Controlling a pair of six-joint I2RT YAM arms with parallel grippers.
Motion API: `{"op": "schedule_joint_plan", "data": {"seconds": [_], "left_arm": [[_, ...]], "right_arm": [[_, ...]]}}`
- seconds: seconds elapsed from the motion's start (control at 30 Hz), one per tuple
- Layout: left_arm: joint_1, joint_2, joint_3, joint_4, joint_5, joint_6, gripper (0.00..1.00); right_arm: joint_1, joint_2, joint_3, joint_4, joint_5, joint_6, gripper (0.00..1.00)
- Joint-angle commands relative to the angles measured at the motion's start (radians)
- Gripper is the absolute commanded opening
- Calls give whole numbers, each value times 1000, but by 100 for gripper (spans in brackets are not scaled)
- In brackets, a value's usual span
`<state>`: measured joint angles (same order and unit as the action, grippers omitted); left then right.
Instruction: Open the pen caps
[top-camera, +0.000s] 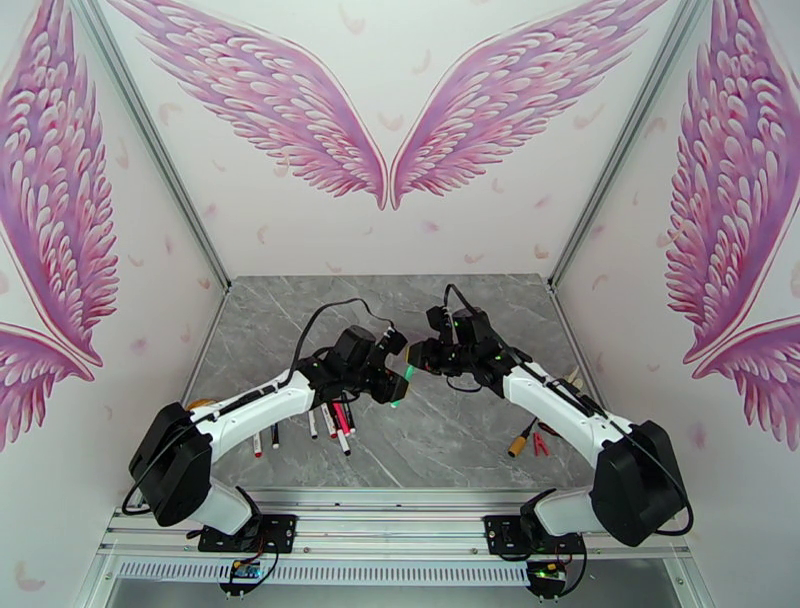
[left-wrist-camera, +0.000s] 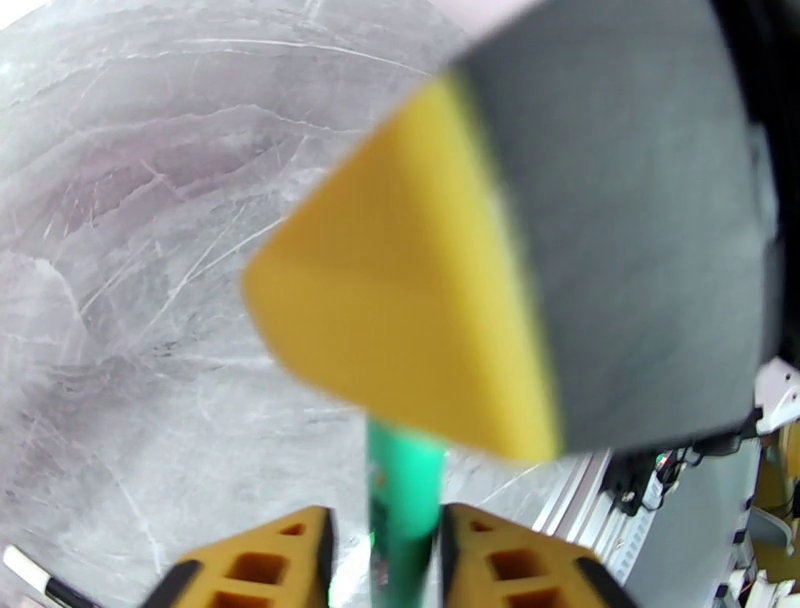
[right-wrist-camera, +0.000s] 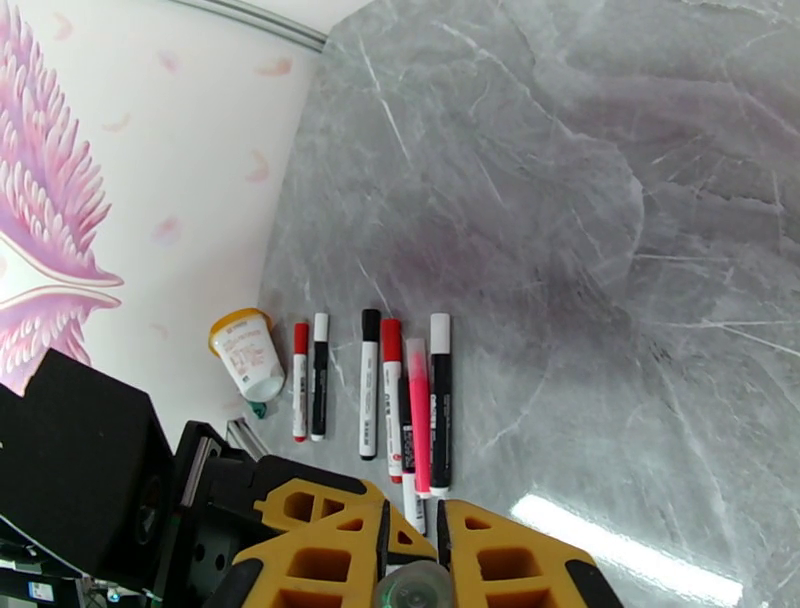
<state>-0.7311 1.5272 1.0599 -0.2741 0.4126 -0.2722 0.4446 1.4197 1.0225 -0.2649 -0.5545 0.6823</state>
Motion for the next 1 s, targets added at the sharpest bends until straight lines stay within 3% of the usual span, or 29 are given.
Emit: {"op": "schedule_joint_plan", "data": {"seconds": [0.0, 0.33, 0.43, 0.57, 0.73, 0.97], "left_arm": [[17, -42, -32, 67, 73, -1, 44], [27, -13, -32, 100, 135, -8, 46], [27, -17, -34, 101, 108, -9, 38], [26, -27, -25, 64, 25, 1, 19], [14, -77, -63, 55, -48, 24, 13], [5, -117, -108, 44, 41, 37, 8]], "right_arm": [[8, -4, 27, 39, -43, 41, 10], [8, -2, 9, 76, -90, 67, 10], [8, -5, 0, 73, -82, 64, 10], [8, -15, -4, 43, -25, 54, 8], [8, -46, -11, 38, 26, 78, 6], [-8, -90, -11, 86, -11, 57, 2]]}}
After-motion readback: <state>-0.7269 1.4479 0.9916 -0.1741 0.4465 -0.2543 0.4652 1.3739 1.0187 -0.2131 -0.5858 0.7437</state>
